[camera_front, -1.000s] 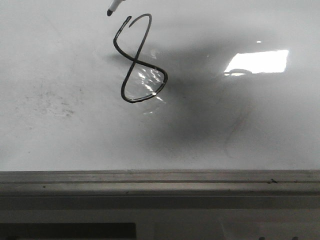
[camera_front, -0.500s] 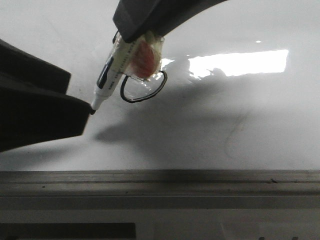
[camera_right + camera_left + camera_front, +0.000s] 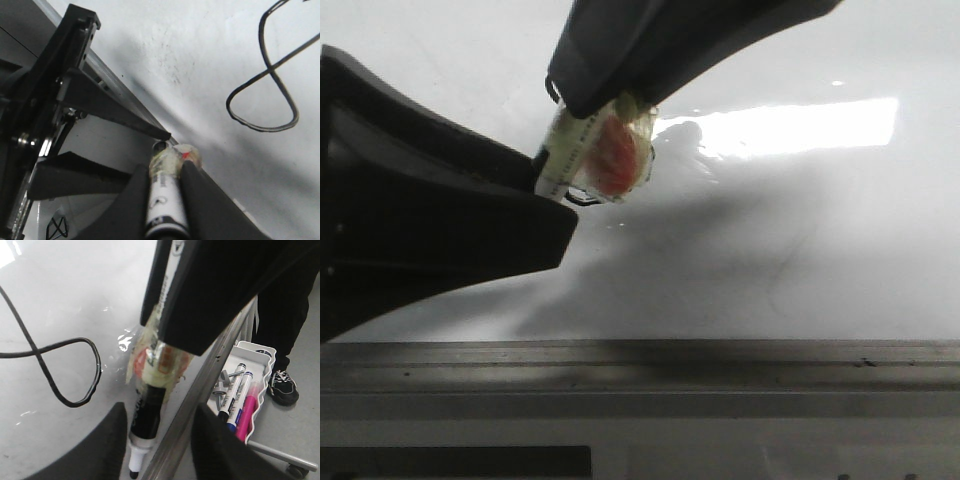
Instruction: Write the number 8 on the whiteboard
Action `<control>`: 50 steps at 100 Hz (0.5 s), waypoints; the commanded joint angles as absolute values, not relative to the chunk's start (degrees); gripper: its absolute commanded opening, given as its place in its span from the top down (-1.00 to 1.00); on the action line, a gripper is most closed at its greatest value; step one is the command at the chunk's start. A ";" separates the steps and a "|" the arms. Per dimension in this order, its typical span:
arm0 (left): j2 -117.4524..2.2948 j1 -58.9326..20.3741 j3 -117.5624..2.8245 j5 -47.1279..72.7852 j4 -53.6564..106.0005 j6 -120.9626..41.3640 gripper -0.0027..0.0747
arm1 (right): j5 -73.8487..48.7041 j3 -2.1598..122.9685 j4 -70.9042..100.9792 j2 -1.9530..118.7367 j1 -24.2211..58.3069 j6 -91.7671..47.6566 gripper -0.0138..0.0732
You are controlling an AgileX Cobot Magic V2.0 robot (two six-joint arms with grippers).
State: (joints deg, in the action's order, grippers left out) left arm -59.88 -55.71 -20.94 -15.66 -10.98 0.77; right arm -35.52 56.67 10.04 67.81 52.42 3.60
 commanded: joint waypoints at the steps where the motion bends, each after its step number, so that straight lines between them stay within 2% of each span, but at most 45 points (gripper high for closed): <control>1: -59.45 -56.16 -22.74 -20.19 -10.61 1.04 0.73 | -33.08 58.43 11.83 66.63 52.50 3.59 0.80; 5: -59.45 -56.16 -22.74 -20.19 -10.61 1.04 0.99 | -33.22 58.43 11.93 66.63 52.50 3.59 0.80; 16: -59.45 -56.16 -22.74 -20.19 -10.61 1.04 0.98 | -33.36 58.43 11.93 66.63 52.50 3.59 0.79; 20: -59.45 -56.16 -22.74 -20.19 -10.61 1.04 0.98 | -33.36 58.43 11.93 66.63 52.50 3.59 0.73; 25: -59.45 -56.16 -22.74 -20.19 -10.61 1.04 0.98 | -33.36 58.43 11.93 66.63 52.50 3.59 0.59; 35: -59.45 -56.16 -22.74 -20.19 -10.61 1.04 0.98 | -33.07 58.43 11.93 66.63 52.50 3.59 0.14; 40: -59.45 -56.16 -22.74 -20.19 -10.51 1.04 0.98 | -32.77 58.43 11.93 66.63 52.50 3.59 -0.02; 50: -59.45 -56.16 -22.74 -20.19 -9.67 1.04 0.98 | -32.04 58.43 11.93 66.63 52.50 3.59 -0.11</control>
